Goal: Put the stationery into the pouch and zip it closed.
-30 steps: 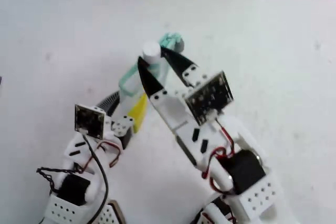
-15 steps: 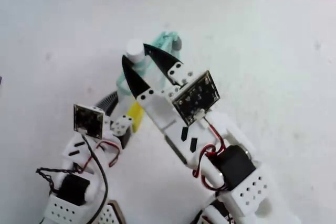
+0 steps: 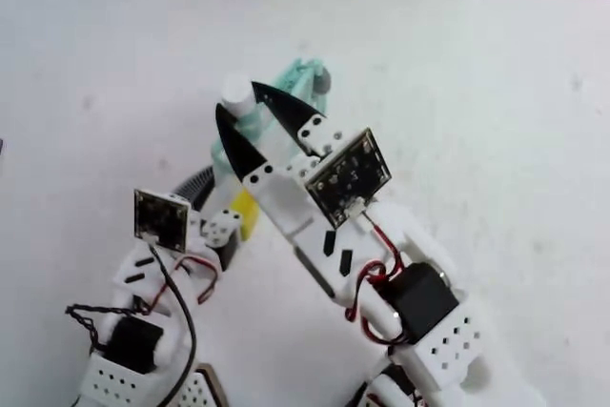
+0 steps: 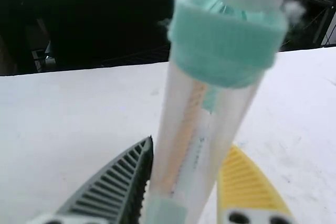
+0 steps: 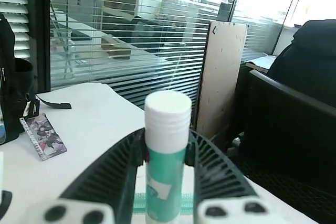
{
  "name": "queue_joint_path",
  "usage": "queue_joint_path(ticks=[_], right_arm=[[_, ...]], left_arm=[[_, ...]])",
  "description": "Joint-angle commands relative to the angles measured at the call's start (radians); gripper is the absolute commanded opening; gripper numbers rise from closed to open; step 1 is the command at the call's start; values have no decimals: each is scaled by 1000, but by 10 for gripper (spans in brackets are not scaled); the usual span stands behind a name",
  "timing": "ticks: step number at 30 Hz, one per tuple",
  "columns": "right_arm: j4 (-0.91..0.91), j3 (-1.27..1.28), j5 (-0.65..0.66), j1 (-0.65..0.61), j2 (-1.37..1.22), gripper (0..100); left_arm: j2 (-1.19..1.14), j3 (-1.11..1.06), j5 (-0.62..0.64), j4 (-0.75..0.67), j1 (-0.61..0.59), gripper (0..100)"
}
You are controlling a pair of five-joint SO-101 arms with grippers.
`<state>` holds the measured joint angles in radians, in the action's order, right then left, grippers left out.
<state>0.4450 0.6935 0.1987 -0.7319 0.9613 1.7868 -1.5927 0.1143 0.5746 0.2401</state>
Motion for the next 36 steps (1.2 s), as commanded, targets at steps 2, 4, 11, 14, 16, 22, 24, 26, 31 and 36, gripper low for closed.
queue_joint_path(ticks=[2, 4, 11, 14, 16, 22, 24, 26, 31, 36], right_arm=[[-70, -14, -9, -12, -41, 17], [-87, -17, -9, -12, -64, 16], [-93, -20, -9, -12, -143, 16], [-90, -60, -9, -7, -124, 16], [-74, -92, -9, -5, -102, 16], [-41, -124, -9, -10, -76, 16], [-48, -127, -9, -10, -88, 16], [-87, -126, -8, -10, -108, 16], [-171, -126, -5, -10, -182, 16], [-211, -127, -5, -10, -239, 16]], left_arm=[[8, 41, 11, -31, 1, 199], [8, 41, 11, -31, 1, 199], [8, 41, 9, -31, 1, 199], [8, 41, 8, -31, 1, 199], [8, 41, 8, -31, 1, 199], [8, 41, 6, -32, 1, 199], [8, 41, 6, -32, 1, 199], [8, 41, 6, -31, 1, 199], [8, 41, 6, -31, 1, 199], [8, 43, 6, -31, 1, 201]])
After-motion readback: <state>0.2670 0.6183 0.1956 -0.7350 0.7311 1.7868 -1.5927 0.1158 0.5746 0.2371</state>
